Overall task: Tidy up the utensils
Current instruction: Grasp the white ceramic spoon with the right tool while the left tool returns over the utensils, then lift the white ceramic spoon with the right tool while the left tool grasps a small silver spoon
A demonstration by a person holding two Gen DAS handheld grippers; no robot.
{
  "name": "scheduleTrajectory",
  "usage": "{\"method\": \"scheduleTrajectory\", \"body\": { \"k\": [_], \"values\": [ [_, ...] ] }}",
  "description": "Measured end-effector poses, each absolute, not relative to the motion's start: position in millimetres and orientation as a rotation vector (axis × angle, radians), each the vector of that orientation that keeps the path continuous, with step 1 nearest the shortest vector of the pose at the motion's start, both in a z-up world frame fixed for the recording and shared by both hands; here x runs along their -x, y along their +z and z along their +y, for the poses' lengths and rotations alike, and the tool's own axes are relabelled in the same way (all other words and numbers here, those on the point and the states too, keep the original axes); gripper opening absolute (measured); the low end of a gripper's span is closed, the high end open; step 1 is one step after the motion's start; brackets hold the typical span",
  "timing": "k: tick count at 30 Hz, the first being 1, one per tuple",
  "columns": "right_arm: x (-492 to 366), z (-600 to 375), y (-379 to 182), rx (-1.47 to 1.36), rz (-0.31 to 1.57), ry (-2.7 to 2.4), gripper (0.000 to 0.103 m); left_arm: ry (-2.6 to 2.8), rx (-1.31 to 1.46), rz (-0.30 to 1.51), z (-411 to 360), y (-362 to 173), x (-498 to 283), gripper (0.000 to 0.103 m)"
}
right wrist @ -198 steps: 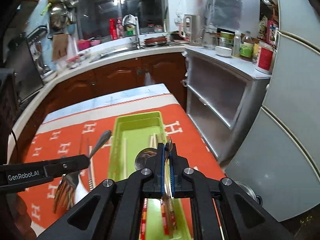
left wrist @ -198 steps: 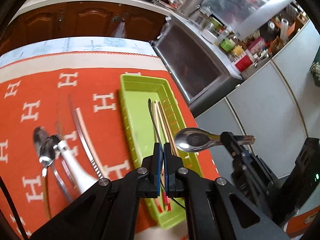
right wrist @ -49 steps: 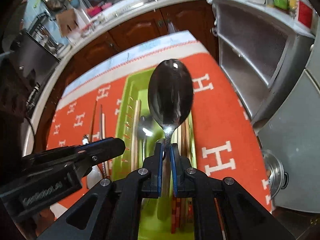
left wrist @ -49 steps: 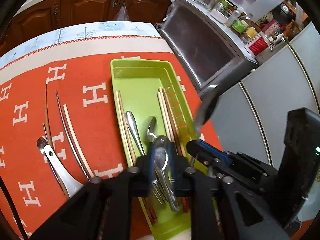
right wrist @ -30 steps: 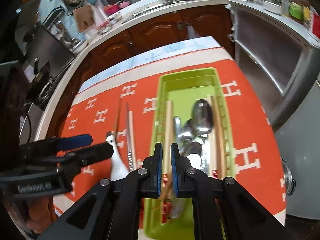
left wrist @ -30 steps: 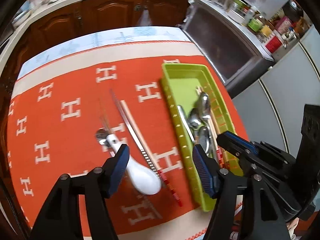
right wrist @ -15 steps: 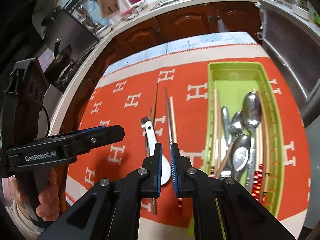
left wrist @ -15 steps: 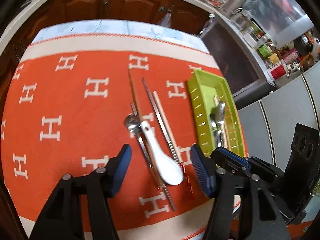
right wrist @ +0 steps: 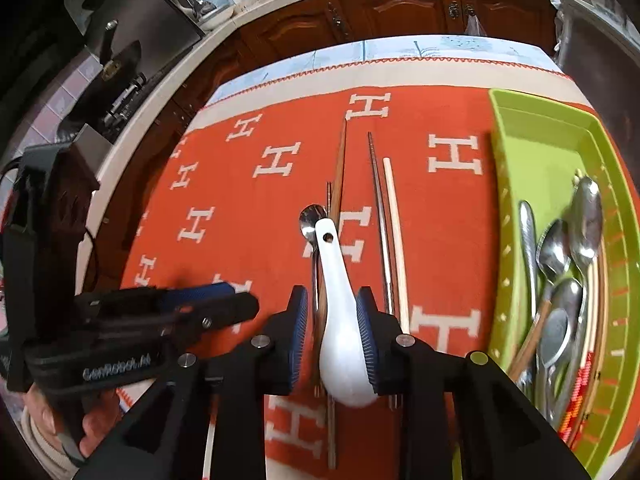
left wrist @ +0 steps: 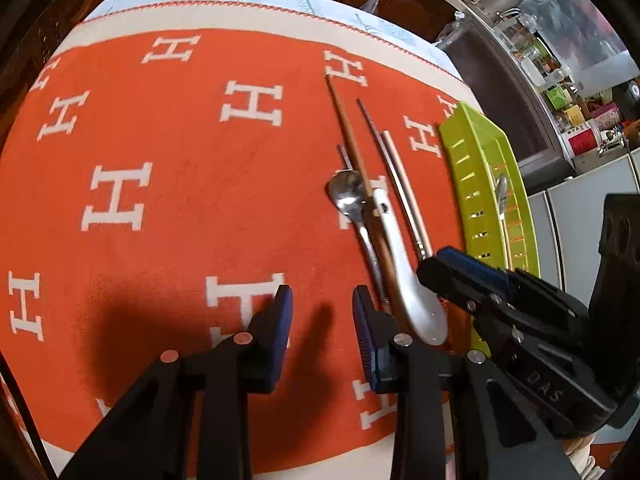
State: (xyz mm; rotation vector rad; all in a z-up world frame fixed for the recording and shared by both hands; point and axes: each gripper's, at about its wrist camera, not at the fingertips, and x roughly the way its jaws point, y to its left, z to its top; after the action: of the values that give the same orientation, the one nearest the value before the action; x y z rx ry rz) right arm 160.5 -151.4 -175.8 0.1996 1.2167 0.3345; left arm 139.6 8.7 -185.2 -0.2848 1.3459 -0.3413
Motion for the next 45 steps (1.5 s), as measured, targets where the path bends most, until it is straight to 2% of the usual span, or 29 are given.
{"method": "scheduleTrajectory", "body": {
  "k": [8, 16, 22, 27, 33, 37, 45],
  "values": [
    [-184.8, -122.8, -199.1, -0.094, 1.232, 0.307, 0.025, -0.348, 0.318, 1.352, 19.1, -193.6, -142.4, 0.029],
    [-183.8, -119.6, -206.6, -0.069, 1.215, 0.297, 0.009, -0.363, 0.326, 1.353, 18.5, -192.8, -144.2, 0.029],
    [-173.5, -141.3, -198.6, -0.156, 1.183, 0.311, 0.006, -0.386, 0.318, 1.340, 4.3, -187.5, -147.7, 0.029],
    [-165.1, -168.5, -187.0, -0.285, 1.170, 0.309, 0.006, -0.412, 0.325, 1.334, -14.2, -183.6, -158.0, 0.029],
    [-154.4, -202.9, -172.5, -0.432, 1.137, 0.294, 0.006, -0.431, 0.375, 1.348, -36.3, -190.1, -178.7, 0.019],
    [-147.4, -220.3, -162.5, -0.477, 1.109, 0.290, 0.006, -0.407, 0.387, 1.376, -53.3, -201.7, -190.8, 0.015],
    [-135.7, -244.3, -151.1, -0.508, 1.081, 0.290, 0.006, -0.344, 0.317, 1.393, -74.9, -204.8, -198.5, 0.013]
  ]
}}
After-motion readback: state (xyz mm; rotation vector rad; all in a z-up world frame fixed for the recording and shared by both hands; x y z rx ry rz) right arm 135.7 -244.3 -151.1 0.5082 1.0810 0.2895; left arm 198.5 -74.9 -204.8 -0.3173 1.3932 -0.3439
